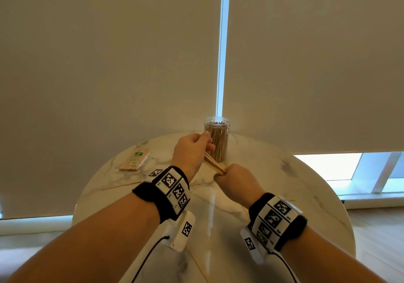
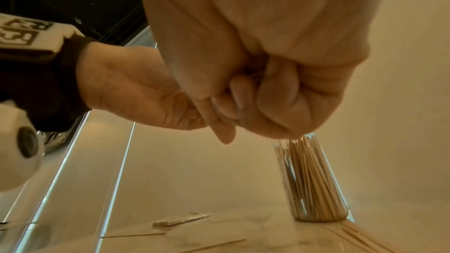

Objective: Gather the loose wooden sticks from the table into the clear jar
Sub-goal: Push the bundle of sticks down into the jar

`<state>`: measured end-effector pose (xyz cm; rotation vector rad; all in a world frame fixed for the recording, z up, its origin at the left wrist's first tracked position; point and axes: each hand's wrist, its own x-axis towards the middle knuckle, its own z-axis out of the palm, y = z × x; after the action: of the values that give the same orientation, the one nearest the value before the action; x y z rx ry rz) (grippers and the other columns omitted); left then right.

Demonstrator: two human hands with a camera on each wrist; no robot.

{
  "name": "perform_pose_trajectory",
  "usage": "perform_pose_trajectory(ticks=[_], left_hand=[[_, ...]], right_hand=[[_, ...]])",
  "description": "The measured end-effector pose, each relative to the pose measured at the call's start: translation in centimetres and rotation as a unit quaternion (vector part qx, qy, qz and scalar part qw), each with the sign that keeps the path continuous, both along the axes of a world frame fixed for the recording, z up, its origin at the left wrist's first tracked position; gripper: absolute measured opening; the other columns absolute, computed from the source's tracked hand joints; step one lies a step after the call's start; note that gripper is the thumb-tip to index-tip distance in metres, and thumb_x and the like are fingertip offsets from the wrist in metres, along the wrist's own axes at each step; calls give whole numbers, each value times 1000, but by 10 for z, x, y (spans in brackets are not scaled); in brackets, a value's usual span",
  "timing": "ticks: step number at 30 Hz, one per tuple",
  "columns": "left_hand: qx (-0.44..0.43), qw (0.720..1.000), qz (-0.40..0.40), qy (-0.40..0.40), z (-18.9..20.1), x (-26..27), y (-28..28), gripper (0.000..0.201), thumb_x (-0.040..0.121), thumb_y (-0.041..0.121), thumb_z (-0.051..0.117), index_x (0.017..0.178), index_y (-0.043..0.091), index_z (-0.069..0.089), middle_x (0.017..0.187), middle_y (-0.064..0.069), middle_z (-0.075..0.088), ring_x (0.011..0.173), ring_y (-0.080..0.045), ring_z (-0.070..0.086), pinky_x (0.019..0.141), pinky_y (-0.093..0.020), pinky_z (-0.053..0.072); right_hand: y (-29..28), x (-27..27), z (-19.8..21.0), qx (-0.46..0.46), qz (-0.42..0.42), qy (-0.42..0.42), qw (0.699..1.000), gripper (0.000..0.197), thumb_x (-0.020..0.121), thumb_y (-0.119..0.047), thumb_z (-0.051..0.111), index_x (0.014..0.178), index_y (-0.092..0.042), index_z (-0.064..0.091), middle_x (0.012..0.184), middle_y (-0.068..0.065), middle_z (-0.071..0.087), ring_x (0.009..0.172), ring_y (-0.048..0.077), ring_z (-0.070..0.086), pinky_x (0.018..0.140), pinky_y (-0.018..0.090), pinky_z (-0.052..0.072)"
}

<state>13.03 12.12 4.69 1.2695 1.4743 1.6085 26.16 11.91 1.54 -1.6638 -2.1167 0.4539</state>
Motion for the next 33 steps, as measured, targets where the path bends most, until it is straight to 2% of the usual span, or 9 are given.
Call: perform_pose_trajectory(ticks=[5, 9, 13, 16, 19, 24, 28, 30, 33], left_hand=[[-28, 995, -18, 96, -5, 0, 3, 31, 92, 40, 60, 77, 17, 74, 73, 1, 75, 70, -14, 72, 77, -37, 62], [2, 989, 36, 147, -12, -7, 5, 23, 93, 38, 62, 86, 17, 67, 75, 0, 71, 61, -13, 71, 61, -31, 62], [-69, 969, 46, 231, -10, -10, 12, 46, 94, 48, 58, 74, 8, 67, 74, -11, 72, 52, -16, 59, 60, -31, 55], [-64, 975, 63, 205, -11, -13, 22, 46, 88, 50, 64, 66, 10, 64, 73, -13, 72, 55, -19, 58, 69, -38, 56], [-82, 986, 49, 138, -12, -19, 30, 45, 88, 49, 66, 67, 9, 63, 63, -12, 66, 49, -19, 52, 57, -35, 51], [-131, 990, -46, -4, -13, -22, 53, 55, 101, 53, 43, 94, 4, 68, 69, -8, 68, 49, -14, 55, 47, -24, 46], [-128, 991, -16, -25, -12, -38, 97, 25, 102, 11, 48, 125, 4, 54, 99, -15, 69, 76, -21, 66, 64, -30, 59], [-164, 986, -30, 24, -11, -43, 124, 46, 92, 4, 62, 134, 8, 44, 109, -15, 64, 93, -24, 66, 78, -35, 60], [-172, 976, -61, 117, -6, -43, 160, 87, 79, 21, 82, 147, 16, 29, 131, -15, 54, 112, -27, 58, 95, -42, 54]], right_hand=[[7, 1, 4, 13, 23, -19, 999, 24, 92, -38, 59, 85, -16, 63, 71, -1, 60, 60, 14, 56, 50, 24, 37], [4, 3, 8, 50, 45, -5, 998, 22, 91, -40, 60, 87, -19, 67, 70, -3, 61, 62, 14, 57, 50, 22, 36], [9, 1, 6, 84, 43, -36, 995, 23, 91, -42, 60, 86, -20, 65, 68, -4, 59, 62, 15, 58, 51, 23, 37], [11, 2, 3, 123, 92, 7, 988, 38, 88, -59, 62, 96, -22, 59, 76, -7, 62, 65, 10, 58, 56, 21, 42], [16, 3, 2, 223, 120, -44, 966, 45, 95, -67, 39, 93, -24, 49, 70, -7, 58, 56, 11, 55, 51, 25, 45], [41, 14, 21, 217, 107, -127, 962, 50, 100, -63, 27, 88, -24, 57, 66, -6, 57, 56, 12, 56, 59, 33, 56], [87, 29, 70, 178, 43, -123, 975, 41, 102, -51, 40, 83, -23, 63, 71, -3, 59, 70, 21, 59, 63, 35, 48], [119, 31, 94, 174, 13, -151, 973, 33, 102, -40, 44, 91, -20, 69, 80, 2, 64, 77, 25, 60, 65, 32, 42], [172, 19, 118, 138, -2, -215, 967, 31, 104, -29, 42, 106, -13, 69, 97, 7, 68, 88, 26, 62, 72, 31, 44]])
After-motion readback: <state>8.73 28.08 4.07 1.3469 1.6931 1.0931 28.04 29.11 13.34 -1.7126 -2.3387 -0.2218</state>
